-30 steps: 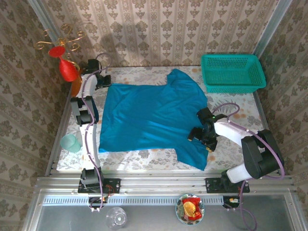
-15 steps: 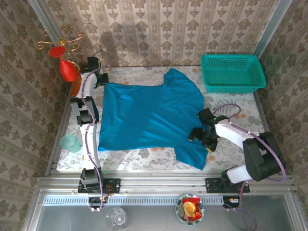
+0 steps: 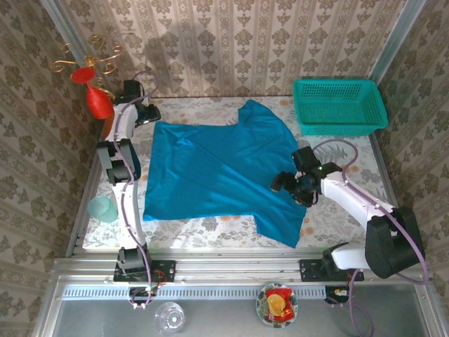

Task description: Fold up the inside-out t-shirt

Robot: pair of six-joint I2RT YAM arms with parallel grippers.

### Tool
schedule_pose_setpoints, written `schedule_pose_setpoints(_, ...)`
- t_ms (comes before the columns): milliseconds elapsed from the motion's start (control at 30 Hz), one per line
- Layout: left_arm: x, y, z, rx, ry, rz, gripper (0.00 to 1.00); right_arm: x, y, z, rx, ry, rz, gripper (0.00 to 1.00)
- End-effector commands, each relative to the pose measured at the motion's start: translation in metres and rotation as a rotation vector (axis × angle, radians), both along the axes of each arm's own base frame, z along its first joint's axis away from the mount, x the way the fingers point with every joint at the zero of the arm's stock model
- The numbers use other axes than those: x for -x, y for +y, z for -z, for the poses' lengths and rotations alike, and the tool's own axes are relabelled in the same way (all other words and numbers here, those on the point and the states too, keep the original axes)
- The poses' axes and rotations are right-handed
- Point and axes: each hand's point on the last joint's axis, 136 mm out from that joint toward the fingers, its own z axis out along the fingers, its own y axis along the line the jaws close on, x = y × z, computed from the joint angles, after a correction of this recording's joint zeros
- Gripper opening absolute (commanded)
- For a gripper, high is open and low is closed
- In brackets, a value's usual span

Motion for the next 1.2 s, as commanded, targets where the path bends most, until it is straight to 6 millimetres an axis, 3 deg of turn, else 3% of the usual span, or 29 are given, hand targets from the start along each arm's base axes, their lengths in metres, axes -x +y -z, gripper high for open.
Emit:
schedule_pose_setpoints(0, 0.020, -0.016, -0.070, 0.043, -0.083, 0.025, 0.39, -0.029, 0.011, -0.028, -0.013, -0.106, -0.084, 0.94)
schedule_pose_setpoints(133, 0.069, -0.038, -0.078, 0.047, -0.038, 0.060, 0.39, -0.080, 0.028, -0.040, -0.030, -0.178, -0.140, 0.93)
schedule_pose_setpoints(333, 0.165, -0.072, -0.061, 0.044, 0.062, 0.085, 0.37, -0.174, 0.065, -0.053, -0.107, -0.297, -0.215, 0.91)
schedule_pose_setpoints(500, 0.255, -0.083, -0.017, 0.037, 0.203, 0.076, 0.37, -0.255, 0.083, -0.047, -0.195, -0.348, -0.211, 0.87)
schedule_pose_setpoints(600, 0.294, -0.084, 0.009, 0.061, 0.276, 0.046, 0.35, -0.295, 0.084, -0.042, -0.177, -0.373, -0.198, 0.87)
schedule_pose_setpoints(767, 0.331, -0.079, 0.048, 0.077, 0.385, 0.000, 0.32, -0.358, 0.083, -0.028, -0.192, -0.416, -0.142, 0.86)
schedule_pose_setpoints(900, 0.347, -0.071, 0.067, 0.088, 0.449, -0.050, 0.30, -0.387, 0.073, 0.003, -0.204, -0.396, -0.064, 0.84)
schedule_pose_setpoints(1000, 0.358, -0.059, 0.077, 0.082, 0.483, -0.103, 0.30, -0.402, 0.061, 0.027, -0.219, -0.395, 0.011, 0.83)
schedule_pose_setpoints(1167, 0.374, -0.042, 0.087, 0.099, 0.515, -0.181, 0.31, -0.409, 0.024, 0.052, -0.142, -0.368, 0.131, 0.83)
